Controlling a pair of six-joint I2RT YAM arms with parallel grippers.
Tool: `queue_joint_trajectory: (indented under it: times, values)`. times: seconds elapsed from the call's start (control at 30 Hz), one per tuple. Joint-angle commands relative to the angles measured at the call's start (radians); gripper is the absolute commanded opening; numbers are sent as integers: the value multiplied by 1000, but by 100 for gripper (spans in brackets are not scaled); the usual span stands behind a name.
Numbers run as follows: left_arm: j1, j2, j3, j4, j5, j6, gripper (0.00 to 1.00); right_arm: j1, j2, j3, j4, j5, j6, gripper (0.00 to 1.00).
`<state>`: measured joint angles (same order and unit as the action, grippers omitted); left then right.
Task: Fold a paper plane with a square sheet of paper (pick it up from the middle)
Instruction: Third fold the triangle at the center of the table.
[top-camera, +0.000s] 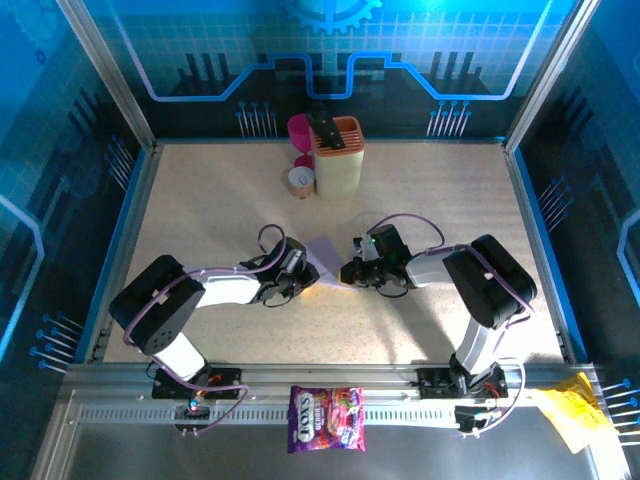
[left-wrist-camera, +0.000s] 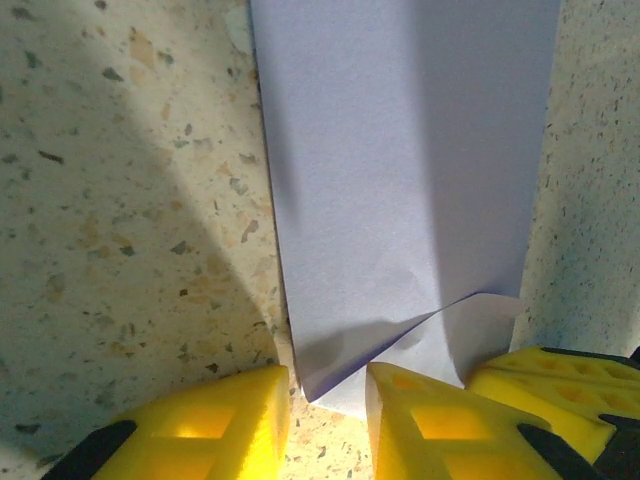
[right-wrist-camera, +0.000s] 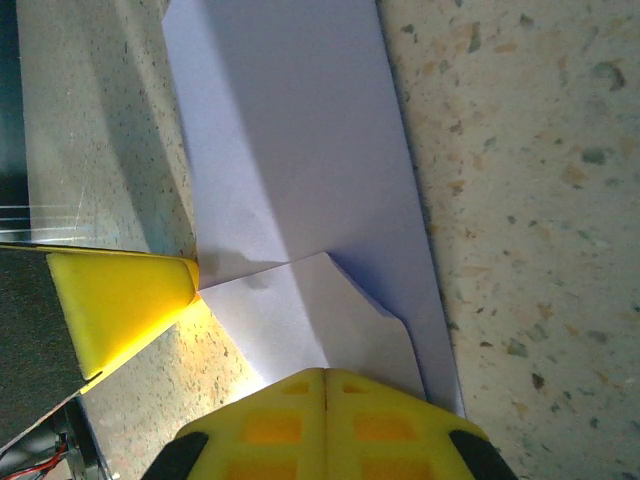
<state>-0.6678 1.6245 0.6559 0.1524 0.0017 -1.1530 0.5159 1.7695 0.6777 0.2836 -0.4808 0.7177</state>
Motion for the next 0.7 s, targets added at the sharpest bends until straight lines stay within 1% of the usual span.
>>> queue_joint_trajectory:
  times: [0.0, 0.27, 0.67]
  values:
    - [-38, 73, 48, 98, 106, 2, 29, 0, 64, -46, -95, 58, 0, 0]
    - [-38, 55, 72, 66, 98, 16, 29, -1, 72, -52, -85, 56, 2, 0]
    - [-38, 21, 48, 47, 77, 18, 29, -1, 79, -50, -82, 54, 3, 0]
